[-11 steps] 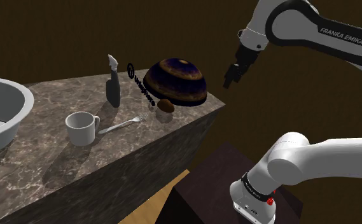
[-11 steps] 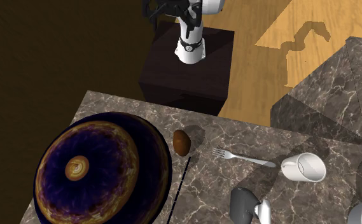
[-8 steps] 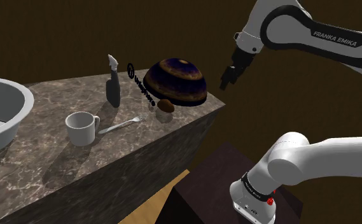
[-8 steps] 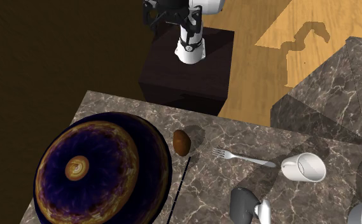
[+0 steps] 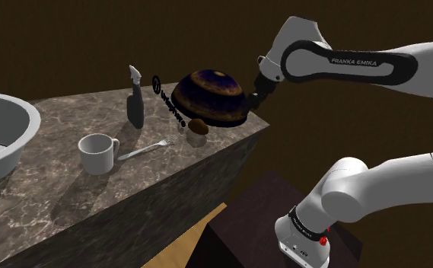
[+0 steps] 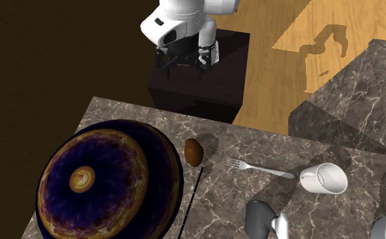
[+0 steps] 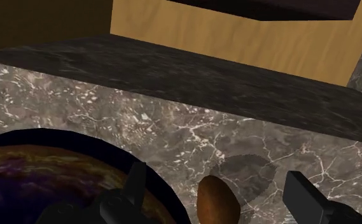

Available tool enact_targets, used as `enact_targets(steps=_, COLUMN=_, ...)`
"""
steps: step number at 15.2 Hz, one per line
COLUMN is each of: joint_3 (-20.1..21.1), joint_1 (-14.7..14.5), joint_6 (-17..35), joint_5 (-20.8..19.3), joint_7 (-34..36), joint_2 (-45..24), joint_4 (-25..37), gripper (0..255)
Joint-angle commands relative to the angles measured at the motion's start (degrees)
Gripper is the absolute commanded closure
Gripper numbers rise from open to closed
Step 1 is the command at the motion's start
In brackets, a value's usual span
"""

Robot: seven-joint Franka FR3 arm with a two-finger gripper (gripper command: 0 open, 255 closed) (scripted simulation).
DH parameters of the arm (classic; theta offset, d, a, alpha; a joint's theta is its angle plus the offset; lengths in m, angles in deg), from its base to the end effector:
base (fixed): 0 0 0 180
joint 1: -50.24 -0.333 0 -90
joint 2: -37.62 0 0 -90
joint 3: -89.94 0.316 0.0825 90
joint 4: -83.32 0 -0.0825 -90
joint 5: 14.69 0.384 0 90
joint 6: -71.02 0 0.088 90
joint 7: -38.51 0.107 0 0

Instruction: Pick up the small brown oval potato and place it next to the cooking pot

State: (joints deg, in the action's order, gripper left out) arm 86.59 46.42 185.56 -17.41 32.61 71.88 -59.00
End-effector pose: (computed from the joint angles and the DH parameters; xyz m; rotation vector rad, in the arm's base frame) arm 0.3807 -0.0015 0.5032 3.1133 0.2132 0.1749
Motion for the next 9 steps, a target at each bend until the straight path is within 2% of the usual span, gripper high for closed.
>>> enact_targets(steps=1, joint_3=-0.72, joint_1=-0.74, joint_6=5.60, joint_5=0.71, joint_7=-1.44, joint_2=-3.62, joint_4=-0.71, gripper=0)
enact_targets(steps=9, joint_3=-3.22, joint_1=-4.71, joint_6=24.14, joint_5=6.17, joint_7=-8.78, joint_2=-18.80, joint_4=-0.11, gripper=0)
